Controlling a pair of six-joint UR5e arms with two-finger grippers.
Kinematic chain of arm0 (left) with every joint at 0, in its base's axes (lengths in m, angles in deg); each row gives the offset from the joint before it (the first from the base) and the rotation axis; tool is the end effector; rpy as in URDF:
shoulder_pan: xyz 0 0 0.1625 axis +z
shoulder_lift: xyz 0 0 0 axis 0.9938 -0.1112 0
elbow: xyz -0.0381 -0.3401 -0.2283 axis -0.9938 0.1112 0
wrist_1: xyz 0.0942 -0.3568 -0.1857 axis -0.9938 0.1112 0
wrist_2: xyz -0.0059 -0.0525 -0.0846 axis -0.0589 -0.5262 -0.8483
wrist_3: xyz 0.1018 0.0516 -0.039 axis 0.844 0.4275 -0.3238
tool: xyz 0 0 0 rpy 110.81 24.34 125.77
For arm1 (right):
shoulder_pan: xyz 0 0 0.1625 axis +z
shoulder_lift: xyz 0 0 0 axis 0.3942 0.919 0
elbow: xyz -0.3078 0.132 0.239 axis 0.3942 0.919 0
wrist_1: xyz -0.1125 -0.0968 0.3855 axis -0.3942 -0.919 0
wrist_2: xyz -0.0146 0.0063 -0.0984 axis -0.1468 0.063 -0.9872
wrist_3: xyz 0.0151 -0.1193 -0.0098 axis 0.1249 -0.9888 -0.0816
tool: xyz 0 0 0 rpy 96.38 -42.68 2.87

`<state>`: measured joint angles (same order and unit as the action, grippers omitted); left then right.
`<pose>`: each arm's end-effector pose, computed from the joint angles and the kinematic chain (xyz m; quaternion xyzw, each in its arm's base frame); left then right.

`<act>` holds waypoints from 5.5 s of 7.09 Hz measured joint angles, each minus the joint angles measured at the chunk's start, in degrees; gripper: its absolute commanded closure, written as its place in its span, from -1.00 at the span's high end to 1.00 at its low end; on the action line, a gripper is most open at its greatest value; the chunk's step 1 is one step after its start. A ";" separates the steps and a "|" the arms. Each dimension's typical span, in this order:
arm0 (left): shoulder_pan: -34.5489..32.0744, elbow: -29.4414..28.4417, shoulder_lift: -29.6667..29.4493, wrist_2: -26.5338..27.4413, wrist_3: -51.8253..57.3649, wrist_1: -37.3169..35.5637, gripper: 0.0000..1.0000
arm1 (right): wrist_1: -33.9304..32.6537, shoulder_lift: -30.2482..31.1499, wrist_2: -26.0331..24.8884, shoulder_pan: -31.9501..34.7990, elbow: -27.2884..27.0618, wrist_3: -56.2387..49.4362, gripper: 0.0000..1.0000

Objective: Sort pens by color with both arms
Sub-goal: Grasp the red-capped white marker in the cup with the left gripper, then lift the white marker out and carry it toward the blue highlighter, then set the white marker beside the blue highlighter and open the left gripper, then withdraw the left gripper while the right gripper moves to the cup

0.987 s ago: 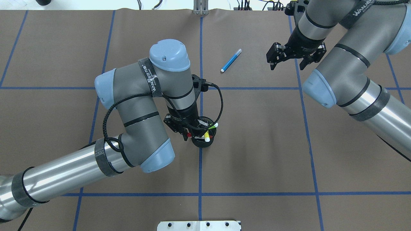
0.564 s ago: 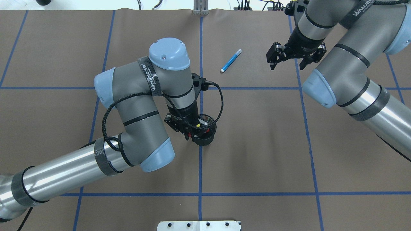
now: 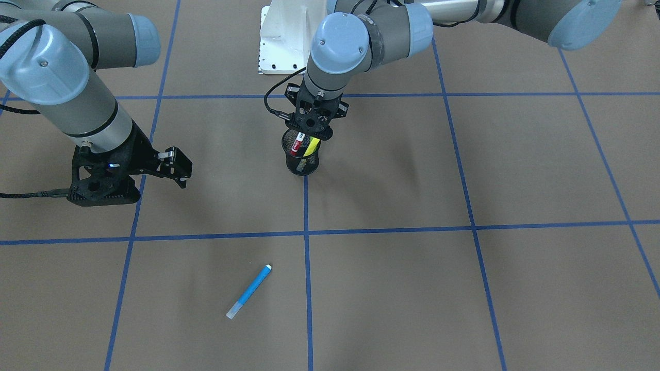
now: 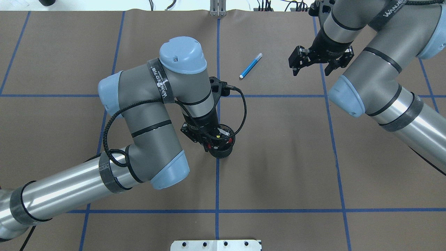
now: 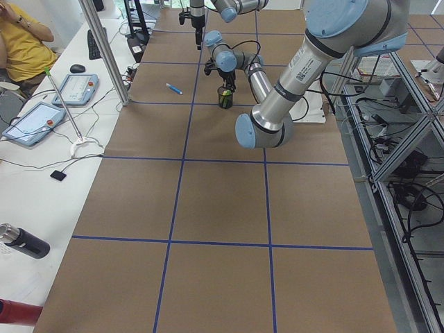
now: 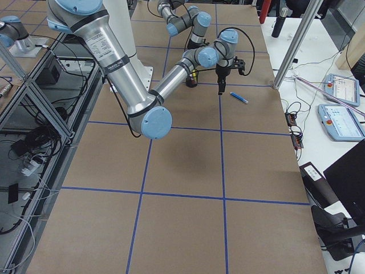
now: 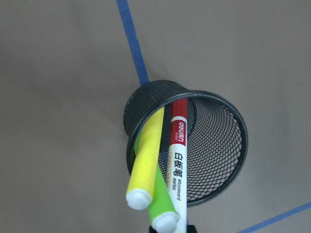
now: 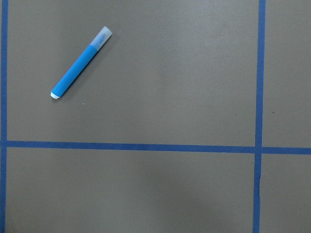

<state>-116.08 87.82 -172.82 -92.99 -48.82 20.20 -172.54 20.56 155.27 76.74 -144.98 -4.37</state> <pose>0.5490 -0.4140 0.1218 -0.0522 0.4681 0.1963 0.8600 -0.3332 -0.5599 0.2620 0.0130 -0.3913 -0.0039 0.9202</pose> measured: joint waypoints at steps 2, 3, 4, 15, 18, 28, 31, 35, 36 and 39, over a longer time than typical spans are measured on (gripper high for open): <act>-0.65 3.17 0.01 -0.01 -1.37 -0.54 -0.90 | 0.00 0.00 0.04 0.00 -0.13 0.00 0.99; -1.58 5.03 0.04 -0.01 -3.24 -0.61 -0.90 | 0.00 0.00 0.04 0.01 -0.15 0.00 0.99; -2.80 6.54 0.07 -0.01 -4.79 -0.52 -0.90 | 0.02 0.00 0.07 0.05 -0.18 0.00 0.99; -9.67 -41.02 -13.97 21.45 -18.84 50.29 -0.90 | 0.20 0.00 0.00 0.09 -0.18 0.06 0.99; -8.67 -52.12 -18.34 25.24 -18.80 57.58 0.97 | 0.26 0.08 -0.05 0.09 -0.18 0.09 0.99; -12.29 -26.24 -8.15 13.37 -16.88 36.04 0.98 | 0.53 -0.07 0.16 0.14 -1.89 0.67 0.98; -16.72 -5.66 4.08 5.80 -6.15 20.16 0.98 | 0.58 -0.41 0.02 -1.87 -4.29 4.95 0.97; -18.38 9.11 13.83 4.23 3.81 9.64 0.98 | 11.64 -0.20 -2.04 -10.28 -5.60 20.38 0.93; -18.81 9.64 14.46 3.34 4.66 9.49 0.98 | 15.48 0.01 -4.12 -13.18 -5.54 24.45 0.83; -19.30 9.91 15.38 2.13 5.27 9.53 0.98 | 24.86 1.96 -8.73 -19.31 -5.29 29.46 0.30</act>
<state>-135.37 97.73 -157.44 -90.86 -43.55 29.74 -147.68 22.53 146.54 57.44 -150.28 25.09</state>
